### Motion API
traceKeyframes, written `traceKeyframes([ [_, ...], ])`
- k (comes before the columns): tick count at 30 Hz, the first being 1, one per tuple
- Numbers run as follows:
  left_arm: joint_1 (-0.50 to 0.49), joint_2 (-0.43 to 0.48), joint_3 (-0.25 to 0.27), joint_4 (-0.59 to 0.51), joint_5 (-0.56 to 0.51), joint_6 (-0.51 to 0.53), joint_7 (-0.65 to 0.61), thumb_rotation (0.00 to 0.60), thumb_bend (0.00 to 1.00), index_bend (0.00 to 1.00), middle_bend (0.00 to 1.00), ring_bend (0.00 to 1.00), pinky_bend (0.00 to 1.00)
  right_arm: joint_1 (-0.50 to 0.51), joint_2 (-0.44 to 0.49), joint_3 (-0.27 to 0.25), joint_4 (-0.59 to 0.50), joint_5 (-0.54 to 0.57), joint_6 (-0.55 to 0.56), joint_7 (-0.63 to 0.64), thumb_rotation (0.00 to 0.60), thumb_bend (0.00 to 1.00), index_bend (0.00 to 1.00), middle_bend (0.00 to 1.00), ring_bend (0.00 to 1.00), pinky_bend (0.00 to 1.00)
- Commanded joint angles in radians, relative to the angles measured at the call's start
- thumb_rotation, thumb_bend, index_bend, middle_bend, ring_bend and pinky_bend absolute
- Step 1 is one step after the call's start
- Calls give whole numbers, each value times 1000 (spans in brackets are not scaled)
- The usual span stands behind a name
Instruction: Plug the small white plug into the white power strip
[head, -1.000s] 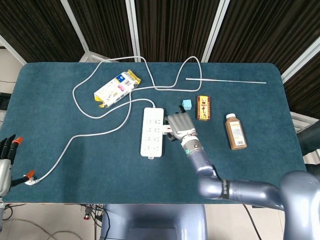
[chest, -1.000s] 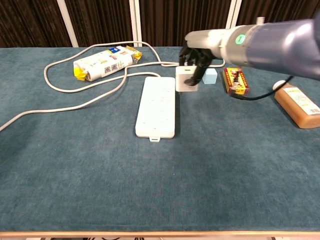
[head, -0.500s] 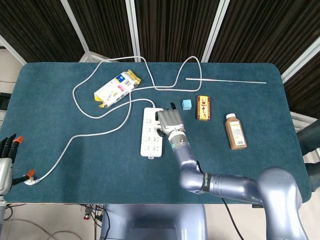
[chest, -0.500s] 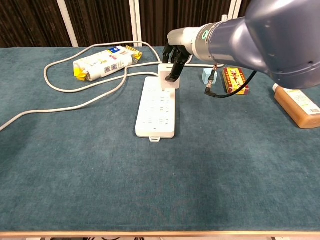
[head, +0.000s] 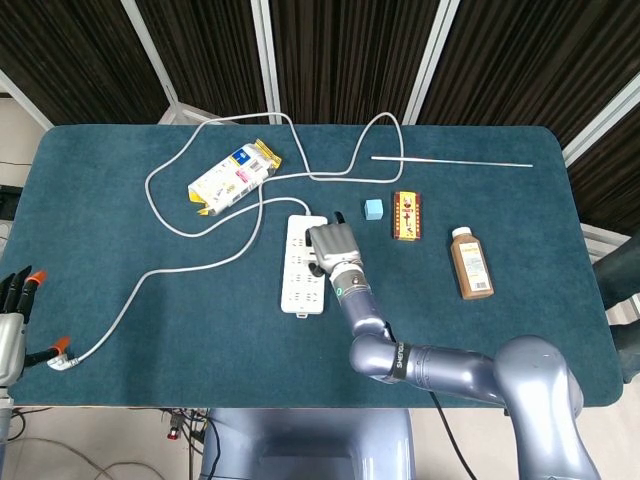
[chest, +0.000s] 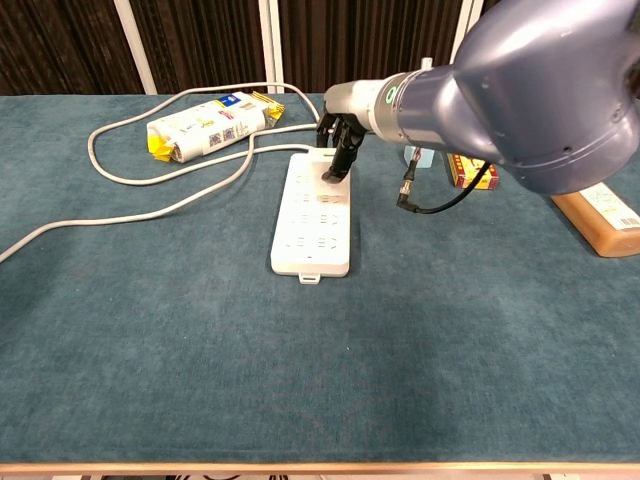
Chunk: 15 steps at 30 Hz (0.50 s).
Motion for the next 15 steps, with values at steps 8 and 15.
traceKeyframes([
  [8, -2, 1, -1, 2, -5, -2, -1, 600, 126, 116, 0, 0, 0, 9, -12, 3, 28, -15, 10, 6, 600, 553, 633, 542, 346, 0],
  [15, -1, -1, -5, 2, -12, 3, 3, 600, 126, 116, 0, 0, 0, 9, -8, -2, 35, -8, -4, 1, 600, 555, 633, 542, 346, 0],
])
